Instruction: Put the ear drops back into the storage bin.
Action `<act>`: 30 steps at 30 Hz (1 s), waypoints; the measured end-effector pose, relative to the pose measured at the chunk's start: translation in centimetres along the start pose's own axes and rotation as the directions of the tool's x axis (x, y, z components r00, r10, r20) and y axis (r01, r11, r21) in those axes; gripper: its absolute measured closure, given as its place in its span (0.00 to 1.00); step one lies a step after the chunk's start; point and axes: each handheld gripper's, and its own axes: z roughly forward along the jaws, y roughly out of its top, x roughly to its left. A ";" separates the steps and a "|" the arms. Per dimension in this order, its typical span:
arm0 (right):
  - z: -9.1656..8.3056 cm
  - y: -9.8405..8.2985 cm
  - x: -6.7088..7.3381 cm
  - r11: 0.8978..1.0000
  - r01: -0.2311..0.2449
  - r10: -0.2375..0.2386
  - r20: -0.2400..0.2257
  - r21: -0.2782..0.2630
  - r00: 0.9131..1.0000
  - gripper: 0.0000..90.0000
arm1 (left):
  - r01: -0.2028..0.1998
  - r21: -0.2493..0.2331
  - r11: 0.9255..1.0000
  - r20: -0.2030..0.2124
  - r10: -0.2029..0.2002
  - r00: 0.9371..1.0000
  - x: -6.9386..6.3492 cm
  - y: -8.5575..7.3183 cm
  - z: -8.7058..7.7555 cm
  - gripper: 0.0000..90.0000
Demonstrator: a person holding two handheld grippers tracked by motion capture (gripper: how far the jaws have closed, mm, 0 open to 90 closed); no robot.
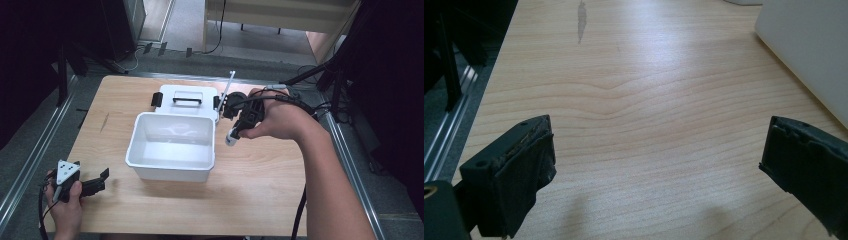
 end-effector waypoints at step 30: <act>2.7 7.6 1.4 0.994 0.113 -0.112 -0.040 0.010 0.993 0.80 | 0.004 -0.002 1.000 0.005 -0.004 1.000 0.1 0.0 0.0 0.02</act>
